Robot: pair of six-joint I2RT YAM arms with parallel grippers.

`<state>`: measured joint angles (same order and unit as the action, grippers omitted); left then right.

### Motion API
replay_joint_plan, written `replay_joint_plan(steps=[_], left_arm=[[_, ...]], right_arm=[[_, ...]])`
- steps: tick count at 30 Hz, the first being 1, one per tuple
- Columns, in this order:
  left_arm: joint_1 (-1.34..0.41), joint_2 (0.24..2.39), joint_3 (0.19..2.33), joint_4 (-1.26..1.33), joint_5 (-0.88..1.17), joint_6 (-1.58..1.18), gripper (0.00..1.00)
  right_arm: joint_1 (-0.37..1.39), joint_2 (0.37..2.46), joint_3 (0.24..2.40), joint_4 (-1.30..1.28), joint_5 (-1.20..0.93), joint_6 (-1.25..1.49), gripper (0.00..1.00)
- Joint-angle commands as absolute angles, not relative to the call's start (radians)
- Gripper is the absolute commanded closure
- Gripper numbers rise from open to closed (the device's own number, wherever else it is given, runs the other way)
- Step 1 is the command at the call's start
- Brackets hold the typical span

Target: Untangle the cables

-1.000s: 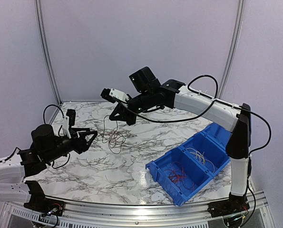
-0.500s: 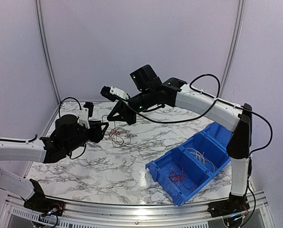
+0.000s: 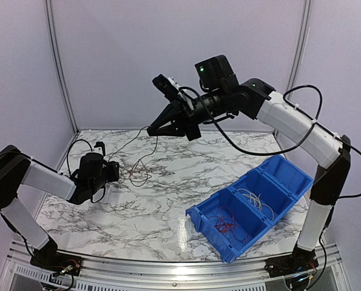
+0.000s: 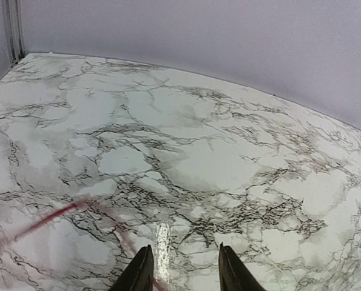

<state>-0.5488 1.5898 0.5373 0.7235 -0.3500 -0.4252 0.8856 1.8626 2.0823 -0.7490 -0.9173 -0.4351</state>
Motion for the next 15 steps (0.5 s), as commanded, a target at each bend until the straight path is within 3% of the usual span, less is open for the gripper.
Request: replay_joint_plan(steps=[1, 5, 10, 15], left_arm=[[-0.503, 1.626, 0.523, 0.784, -0.372, -0.453, 0.62], [-0.48, 1.656, 0.53, 0.783, -0.363, -0.451, 0.63], [-0.469, 1.654, 0.525, 0.803, -0.297, -0.428, 0.8], [-0.469, 1.554, 0.465, 0.804, -0.284, -0.436, 0.81]], right_arm=[[0.854, 1.789, 2.131, -0.785, -1.052, -0.462, 1.0], [0.824, 1.76, 2.135, -0.806, -1.068, -0.478, 1.0], [0.783, 1.75, 2.091, -0.77, -0.97, -0.46, 1.0], [0.755, 1.771, 1.987, -0.686, -0.806, -0.422, 1.0]])
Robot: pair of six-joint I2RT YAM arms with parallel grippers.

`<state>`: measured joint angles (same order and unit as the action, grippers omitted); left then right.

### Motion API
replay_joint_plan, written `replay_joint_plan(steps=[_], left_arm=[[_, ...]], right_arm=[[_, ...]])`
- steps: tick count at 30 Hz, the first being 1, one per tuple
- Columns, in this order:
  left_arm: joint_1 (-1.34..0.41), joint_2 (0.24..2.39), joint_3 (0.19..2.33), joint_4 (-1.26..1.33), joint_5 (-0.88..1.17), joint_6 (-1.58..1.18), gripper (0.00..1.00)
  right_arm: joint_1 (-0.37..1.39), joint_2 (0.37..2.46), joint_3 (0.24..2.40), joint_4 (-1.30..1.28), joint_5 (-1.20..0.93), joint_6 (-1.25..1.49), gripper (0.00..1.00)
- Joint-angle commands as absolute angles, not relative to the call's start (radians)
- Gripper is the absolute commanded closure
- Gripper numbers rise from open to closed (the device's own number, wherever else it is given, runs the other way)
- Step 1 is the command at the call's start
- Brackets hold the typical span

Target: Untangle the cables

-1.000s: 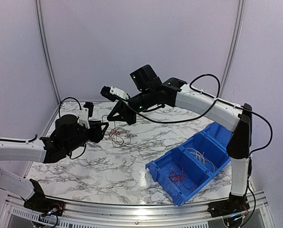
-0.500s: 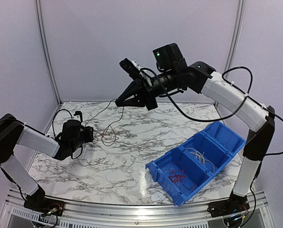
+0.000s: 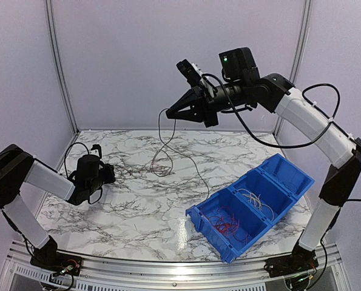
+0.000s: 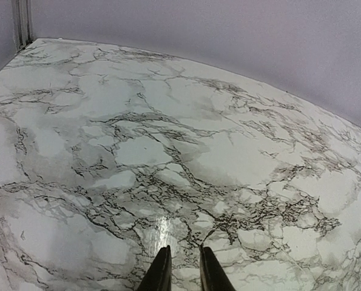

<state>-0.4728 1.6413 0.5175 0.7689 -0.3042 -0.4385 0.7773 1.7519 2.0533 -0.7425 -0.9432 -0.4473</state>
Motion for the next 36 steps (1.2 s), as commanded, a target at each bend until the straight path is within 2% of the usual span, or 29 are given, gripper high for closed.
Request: replay_joint_plan(steps=[1, 7, 14, 22, 30, 36], left_arm=[[-0.47, 1.526, 0.45, 0.804, -0.281, -0.438, 0.8], [-0.474, 1.327, 0.389, 0.807, -0.106, -0.409, 0.6], [-0.485, 1.045, 0.364, 0.795, 0.035, -0.344, 0.49], [-0.485, 0.938, 0.398, 0.682, 0.037, -0.309, 0.45], [-0.485, 0.887, 0.402, 0.683, 0.102, -0.294, 0.43], [-0.506, 0.918, 0.47, 0.683, 0.306, -0.345, 0.43]], right_arm=[[0.751, 1.778, 1.958, -0.67, -0.791, -0.418, 1.0], [0.752, 1.831, 1.879, -0.594, -0.848, -0.36, 1.0], [0.799, 1.928, 2.134, -0.66, -0.897, -0.317, 1.0], [0.841, 1.944, 2.339, -0.57, -0.887, -0.279, 1.0], [0.866, 1.971, 2.345, -0.586, -0.954, -0.283, 1.0], [0.874, 1.983, 2.365, -0.598, -0.951, -0.287, 1.0]])
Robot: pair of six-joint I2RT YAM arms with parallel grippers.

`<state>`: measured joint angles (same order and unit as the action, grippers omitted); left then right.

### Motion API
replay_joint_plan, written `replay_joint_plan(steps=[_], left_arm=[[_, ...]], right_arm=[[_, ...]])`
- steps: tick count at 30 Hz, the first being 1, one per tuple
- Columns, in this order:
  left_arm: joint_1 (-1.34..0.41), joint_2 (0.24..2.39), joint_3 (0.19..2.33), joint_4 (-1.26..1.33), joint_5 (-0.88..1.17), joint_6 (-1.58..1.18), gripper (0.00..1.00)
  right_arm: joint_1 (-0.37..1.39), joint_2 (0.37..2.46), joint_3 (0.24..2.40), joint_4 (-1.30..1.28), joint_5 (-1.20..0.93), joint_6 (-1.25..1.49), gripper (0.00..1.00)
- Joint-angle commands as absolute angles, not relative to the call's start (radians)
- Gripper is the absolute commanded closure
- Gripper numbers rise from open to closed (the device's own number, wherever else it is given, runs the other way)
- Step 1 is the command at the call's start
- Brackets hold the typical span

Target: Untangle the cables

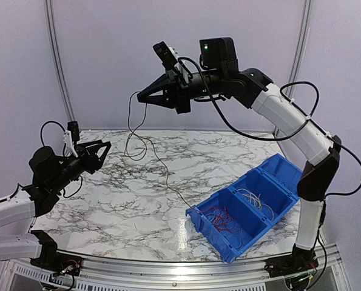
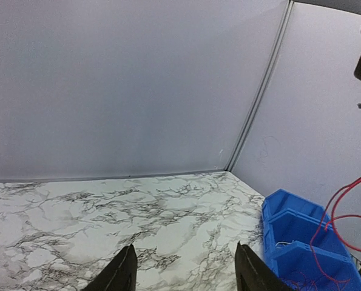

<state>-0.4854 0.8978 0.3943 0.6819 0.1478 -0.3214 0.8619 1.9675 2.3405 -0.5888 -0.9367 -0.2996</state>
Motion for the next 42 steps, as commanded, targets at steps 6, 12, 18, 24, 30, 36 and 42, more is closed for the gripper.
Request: replay_joint_plan(steps=[6, 12, 18, 24, 30, 36, 42], left_arm=[[-0.631, 1.044, 0.516, 0.707, 0.33, -0.368, 0.42], [-0.728, 1.267, 0.47, 1.019, 0.314, -0.594, 0.4], [-0.81, 1.515, 0.478, 1.424, 0.367, -0.822, 0.39], [-0.858, 1.747, 0.531, 1.733, 0.379, -1.032, 0.38], [-0.9, 1.85, 0.632, 1.729, 0.398, -1.062, 0.42], [-0.894, 1.87, 0.645, 1.728, 0.364, -1.072, 0.91], [-0.833, 1.658, 0.571, 1.527, 0.27, -0.964, 1.0]], right_arm=[[0.876, 1.977, 2.364, -0.612, -0.91, -0.319, 1.0], [0.875, 1.945, 2.35, -0.662, -0.844, -0.413, 1.0], [0.875, 1.92, 2.32, -0.673, -0.781, -0.457, 1.0], [0.876, 1.903, 2.304, -0.673, -0.76, -0.464, 1.0], [0.877, 1.885, 2.282, -0.672, -0.75, -0.469, 1.0], [0.876, 1.864, 2.267, -0.683, -0.719, -0.495, 1.0], [0.856, 1.826, 2.301, -0.704, -0.647, -0.542, 1.0]])
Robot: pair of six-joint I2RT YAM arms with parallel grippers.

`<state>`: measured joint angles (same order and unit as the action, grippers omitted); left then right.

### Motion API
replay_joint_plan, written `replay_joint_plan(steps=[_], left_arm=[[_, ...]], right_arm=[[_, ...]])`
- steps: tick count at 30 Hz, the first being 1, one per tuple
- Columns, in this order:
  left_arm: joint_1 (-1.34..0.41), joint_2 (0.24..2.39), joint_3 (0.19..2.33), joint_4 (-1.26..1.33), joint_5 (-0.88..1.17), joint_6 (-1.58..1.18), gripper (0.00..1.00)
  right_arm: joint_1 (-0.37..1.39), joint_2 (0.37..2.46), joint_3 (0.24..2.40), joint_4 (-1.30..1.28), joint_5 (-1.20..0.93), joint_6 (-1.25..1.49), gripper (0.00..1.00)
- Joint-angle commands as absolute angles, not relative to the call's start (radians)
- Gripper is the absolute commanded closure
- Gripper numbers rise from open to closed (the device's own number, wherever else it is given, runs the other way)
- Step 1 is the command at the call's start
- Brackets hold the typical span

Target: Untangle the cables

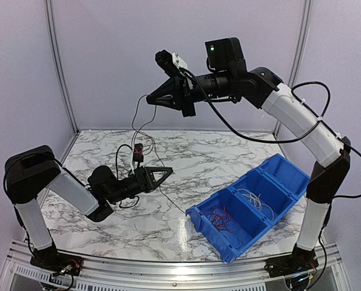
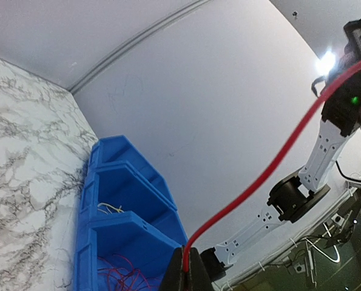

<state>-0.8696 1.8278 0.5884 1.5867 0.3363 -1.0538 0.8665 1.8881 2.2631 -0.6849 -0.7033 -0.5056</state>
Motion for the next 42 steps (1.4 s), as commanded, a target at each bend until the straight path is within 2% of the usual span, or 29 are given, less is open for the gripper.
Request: replay_joint_plan(steps=[1, 5, 9, 13, 23, 29, 36, 42], left_arm=[[-0.83, 1.585, 0.592, 1.426, 0.258, -0.906, 1.0], [-0.83, 1.353, 0.817, 0.85, 0.204, -0.661, 1.0], [-0.829, 1.248, 0.994, 0.519, 0.058, -0.486, 1.0], [-0.829, 1.192, 0.998, 0.39, -0.064, -0.416, 1.0], [-0.827, 1.028, 0.727, 0.217, -0.333, -0.378, 1.0], [-0.827, 0.975, 0.725, -0.073, -0.596, -0.354, 1.0], [-0.828, 0.947, 0.771, -0.317, -0.9, -0.365, 1.0], [-0.827, 1.058, 0.732, -0.378, -0.893, -0.437, 1.0]], right_arm=[[0.848, 1.82, 2.303, -0.706, -0.646, -0.542, 1.0], [0.818, 1.802, 2.3, -0.709, -0.642, -0.541, 1.0], [0.802, 1.789, 2.281, -0.7, -0.639, -0.523, 1.0], [0.8, 1.769, 2.229, -0.689, -0.644, -0.516, 1.0], [0.762, 1.726, 1.868, -0.589, -0.731, -0.456, 1.0], [0.754, 1.789, 1.697, -0.502, -0.691, -0.417, 1.0], [0.753, 2.023, 1.809, -0.522, -0.494, -0.321, 1.0], [0.758, 2.192, 1.949, -0.596, -0.359, -0.287, 1.0]])
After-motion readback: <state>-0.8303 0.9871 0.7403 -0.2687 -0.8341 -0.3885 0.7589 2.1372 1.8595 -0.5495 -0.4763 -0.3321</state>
